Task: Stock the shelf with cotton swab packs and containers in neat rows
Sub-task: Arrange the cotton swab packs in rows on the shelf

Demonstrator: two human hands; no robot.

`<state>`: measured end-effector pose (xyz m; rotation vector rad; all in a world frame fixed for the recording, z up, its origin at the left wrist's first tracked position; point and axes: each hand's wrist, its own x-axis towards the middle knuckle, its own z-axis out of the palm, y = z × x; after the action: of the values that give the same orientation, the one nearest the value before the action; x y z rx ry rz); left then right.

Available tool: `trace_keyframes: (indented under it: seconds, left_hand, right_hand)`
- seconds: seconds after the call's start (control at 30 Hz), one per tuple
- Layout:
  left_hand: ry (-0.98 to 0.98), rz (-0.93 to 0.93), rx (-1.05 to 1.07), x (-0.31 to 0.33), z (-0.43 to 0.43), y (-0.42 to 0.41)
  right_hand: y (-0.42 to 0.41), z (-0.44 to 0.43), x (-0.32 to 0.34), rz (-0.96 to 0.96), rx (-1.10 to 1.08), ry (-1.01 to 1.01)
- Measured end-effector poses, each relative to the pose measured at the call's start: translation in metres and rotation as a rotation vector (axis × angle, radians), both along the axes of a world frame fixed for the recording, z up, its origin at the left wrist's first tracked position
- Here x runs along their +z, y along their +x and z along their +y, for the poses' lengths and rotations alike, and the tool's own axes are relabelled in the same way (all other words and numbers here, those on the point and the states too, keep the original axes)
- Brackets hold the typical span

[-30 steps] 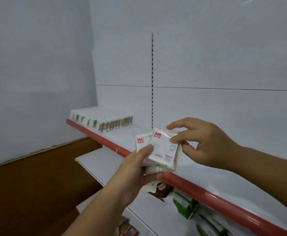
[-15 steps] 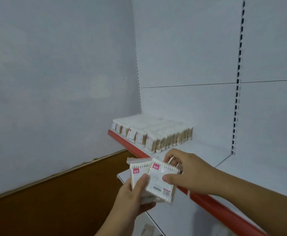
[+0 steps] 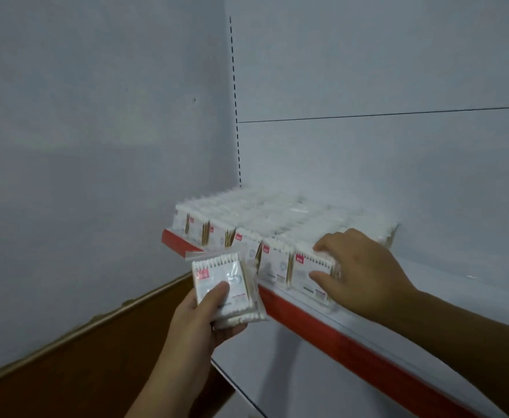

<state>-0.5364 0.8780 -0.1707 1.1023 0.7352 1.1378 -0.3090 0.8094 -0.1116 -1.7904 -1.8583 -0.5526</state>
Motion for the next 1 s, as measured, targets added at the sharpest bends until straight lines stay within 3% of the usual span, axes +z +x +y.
trace_keyframes:
  seconds: [0.13,0.3,0.47,0.7,0.83,0.9,1.0]
  left_hand:
    - [-0.034,-0.048,-0.226,0.004,0.068,-0.002]
    - [-0.122,-0.167,-0.475,0.008,0.134,0.004]
    - [-0.167,-0.242,-0.733,0.012,0.158,0.022]
    - [-0.153,-0.282,-0.962,0.013,0.173,0.027]
    - [-0.123,-0.230,-1.033,0.015,0.176,0.024]
    - [-0.089,-0.174,-1.056,0.017,0.172,0.027]
    - [-0.020,-0.133,-1.086,0.019,0.173,0.018]
  right_hand:
    - [-0.007,0.023,-0.014,-0.110,-0.097,-0.017]
    - [-0.019,0.019,-0.028,-0.102,-0.281,-0.028]
    - [-0.031,0.014,-0.021,-0.181,-0.407,-0.081]
    - [-0.053,0.012,-0.018,-0.103,-0.535,-0.136]
    - [-0.080,0.032,0.015,0.231,-0.450,0.074]
    - [-0.096,0.055,0.029,0.477,-0.334,-0.091]
    - [-0.100,0.075,0.037,0.605,-0.237,-0.244]
